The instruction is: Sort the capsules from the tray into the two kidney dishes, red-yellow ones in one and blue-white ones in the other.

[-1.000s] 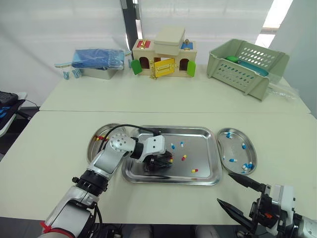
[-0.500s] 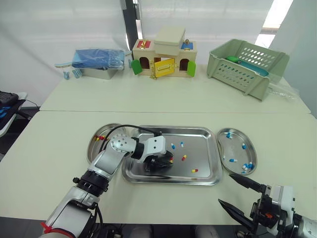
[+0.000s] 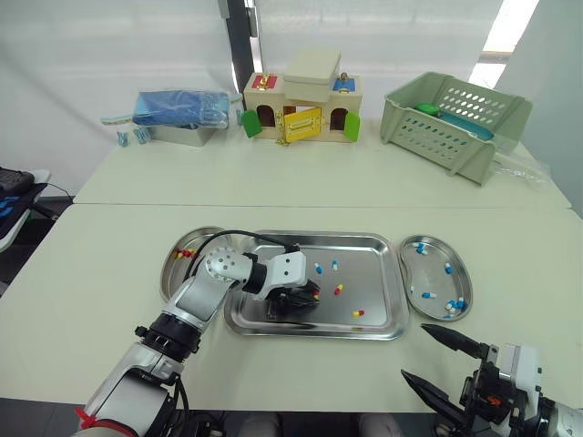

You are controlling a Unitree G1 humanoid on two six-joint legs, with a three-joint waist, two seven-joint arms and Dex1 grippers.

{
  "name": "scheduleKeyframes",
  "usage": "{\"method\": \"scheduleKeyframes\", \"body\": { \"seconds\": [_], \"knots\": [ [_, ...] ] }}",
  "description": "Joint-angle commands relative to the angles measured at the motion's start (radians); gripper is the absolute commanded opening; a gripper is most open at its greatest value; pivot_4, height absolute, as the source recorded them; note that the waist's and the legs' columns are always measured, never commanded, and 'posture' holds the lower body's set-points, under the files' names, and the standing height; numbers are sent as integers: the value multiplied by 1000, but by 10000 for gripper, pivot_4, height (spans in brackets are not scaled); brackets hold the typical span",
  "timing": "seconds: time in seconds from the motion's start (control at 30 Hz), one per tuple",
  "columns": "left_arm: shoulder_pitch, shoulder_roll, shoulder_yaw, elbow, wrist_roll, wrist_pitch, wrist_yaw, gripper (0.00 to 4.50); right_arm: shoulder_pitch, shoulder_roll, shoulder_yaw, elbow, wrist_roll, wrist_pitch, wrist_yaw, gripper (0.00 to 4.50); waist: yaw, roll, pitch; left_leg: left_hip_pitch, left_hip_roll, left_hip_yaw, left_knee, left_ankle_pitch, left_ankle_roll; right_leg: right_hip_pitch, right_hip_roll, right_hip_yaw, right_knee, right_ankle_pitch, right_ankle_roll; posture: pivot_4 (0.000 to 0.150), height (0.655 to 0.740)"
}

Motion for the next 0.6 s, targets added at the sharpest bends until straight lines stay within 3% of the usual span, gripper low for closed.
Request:
{"method": "scheduleKeyframes", "body": {
  "seconds": [0.03,0.43,0.6],
  "knots": [
    [7,9,8,-45,-6,25,4,10158,2,-3,-2,-45,9,-15,-8,45000,0,0,0,0,0,0,0,0,0,0,0,0,0,0,0,1500,7400],
    [193,251,385,-431,-175,421,152,10158,-126,-92,53,-5,69,27,100,45000,-14,0,0,0,0,-1,-1,0,0,0,0,0,0,0,0,1500,7400],
    [290,310,557,-480,-210,548,259,10158,-194,-111,74,25,86,38,139,45000,-6,0,0,0,0,-1,0,0,0,0,0,0,0,0,0,1500,7400]
  ]
}}
